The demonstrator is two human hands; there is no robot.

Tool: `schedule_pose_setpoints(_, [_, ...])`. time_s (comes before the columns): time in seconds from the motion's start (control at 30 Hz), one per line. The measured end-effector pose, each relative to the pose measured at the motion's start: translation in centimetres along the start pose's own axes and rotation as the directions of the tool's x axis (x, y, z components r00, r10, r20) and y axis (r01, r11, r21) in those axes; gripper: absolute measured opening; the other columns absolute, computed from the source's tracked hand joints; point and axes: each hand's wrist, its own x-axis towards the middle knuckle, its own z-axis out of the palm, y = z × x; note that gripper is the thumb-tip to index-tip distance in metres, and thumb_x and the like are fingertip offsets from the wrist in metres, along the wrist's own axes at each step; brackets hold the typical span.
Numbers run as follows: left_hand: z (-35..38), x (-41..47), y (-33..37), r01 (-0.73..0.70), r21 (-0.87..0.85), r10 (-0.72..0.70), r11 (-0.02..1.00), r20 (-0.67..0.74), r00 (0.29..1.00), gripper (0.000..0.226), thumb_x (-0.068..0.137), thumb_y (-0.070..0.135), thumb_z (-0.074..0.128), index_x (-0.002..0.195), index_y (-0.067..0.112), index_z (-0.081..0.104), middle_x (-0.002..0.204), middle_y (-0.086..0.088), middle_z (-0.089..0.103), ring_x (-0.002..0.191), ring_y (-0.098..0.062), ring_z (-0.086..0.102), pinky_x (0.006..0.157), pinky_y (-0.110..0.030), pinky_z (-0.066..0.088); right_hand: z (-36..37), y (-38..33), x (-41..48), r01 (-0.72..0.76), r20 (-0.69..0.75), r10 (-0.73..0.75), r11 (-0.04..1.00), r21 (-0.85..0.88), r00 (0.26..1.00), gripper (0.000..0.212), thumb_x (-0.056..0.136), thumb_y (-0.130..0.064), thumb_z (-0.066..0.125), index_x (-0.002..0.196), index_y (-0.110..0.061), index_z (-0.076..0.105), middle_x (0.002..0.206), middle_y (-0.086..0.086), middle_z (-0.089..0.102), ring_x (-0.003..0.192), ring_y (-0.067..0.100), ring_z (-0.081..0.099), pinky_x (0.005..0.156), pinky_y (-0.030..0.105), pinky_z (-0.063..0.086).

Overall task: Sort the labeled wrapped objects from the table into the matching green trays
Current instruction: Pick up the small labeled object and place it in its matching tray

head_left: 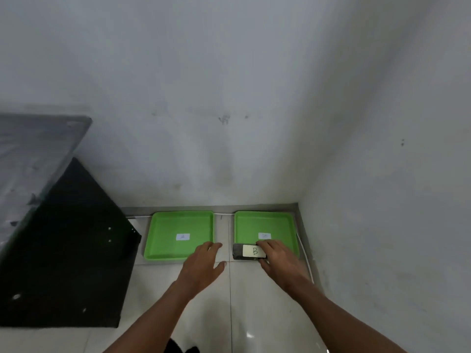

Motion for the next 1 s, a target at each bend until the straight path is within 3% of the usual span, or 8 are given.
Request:
schedule_pose_setpoints(0.23, [14.4, 7.9, -9.1, -0.033, 0.047, 0.033, 0.998, -0.001, 0.999, 0.057, 0.097, 0.042, 0.053, 0.147, 0.019, 0.036, 0.148, -0.005, 0.045, 0.133, -0.022, 0.045, 0.105, -0.040, 0.046, 17.3, 5.3, 5.1, 0.009, -0.052, -0.010, 1.000, -0.014, 0.999, 0.040, 0.090, -0.028, 0.061, 0.129, -0.019, 0.051, 0.122, 0.004, 0.063, 0.107, 0.022, 0.057, 0.084, 0.036, 0.051])
schedule_pose_setpoints(0.4, [20.4, 10.9, -13.1, -0.017, 0.065, 0.017, 0.998, -0.005, 1.000, 0.057, 0.098, 0.041, 0.052, 0.147, 0.018, 0.036, 0.146, -0.006, 0.046, 0.131, -0.024, 0.045, 0.102, -0.042, 0.047, 24.8, 7.2, 6.7, 0.011, -0.072, -0.014, 0.999, -0.034, 0.997, 0.040, 0.089, -0.026, 0.059, 0.128, -0.020, 0.051, 0.122, 0.003, 0.062, 0.109, 0.024, 0.056, 0.081, 0.038, 0.052])
schedule_pose_setpoints(0.73, [23.8, 13.4, -14.3, -0.065, 0.113, 0.064, 0.991, 0.007, 0.998, 0.054, 0.097, 0.038, 0.052, 0.146, 0.020, 0.037, 0.145, -0.005, 0.046, 0.131, -0.025, 0.045, 0.100, -0.042, 0.047, 29.2, 10.1, 7.7, -0.006, -0.037, 0.004, 0.999, -0.051, 0.999, 0.043, 0.089, -0.026, 0.058, 0.130, -0.020, 0.048, 0.125, 0.004, 0.060, 0.112, 0.026, 0.054, 0.084, 0.039, 0.051])
schedule_pose_setpoints(1.0, [25.0, 20.4, -14.0, -0.030, 0.038, 0.029, 0.999, 0.031, 0.999, 0.051, 0.099, 0.032, 0.051, 0.146, 0.020, 0.037, 0.145, -0.005, 0.046, 0.129, -0.024, 0.048, 0.099, -0.039, 0.048, 30.2, 15.1, 13.2, -0.055, 0.007, 0.055, 0.998, -0.019, 0.998, 0.040, 0.090, -0.027, 0.057, 0.129, -0.021, 0.051, 0.123, 0.003, 0.062, 0.111, 0.025, 0.056, 0.084, 0.039, 0.051])
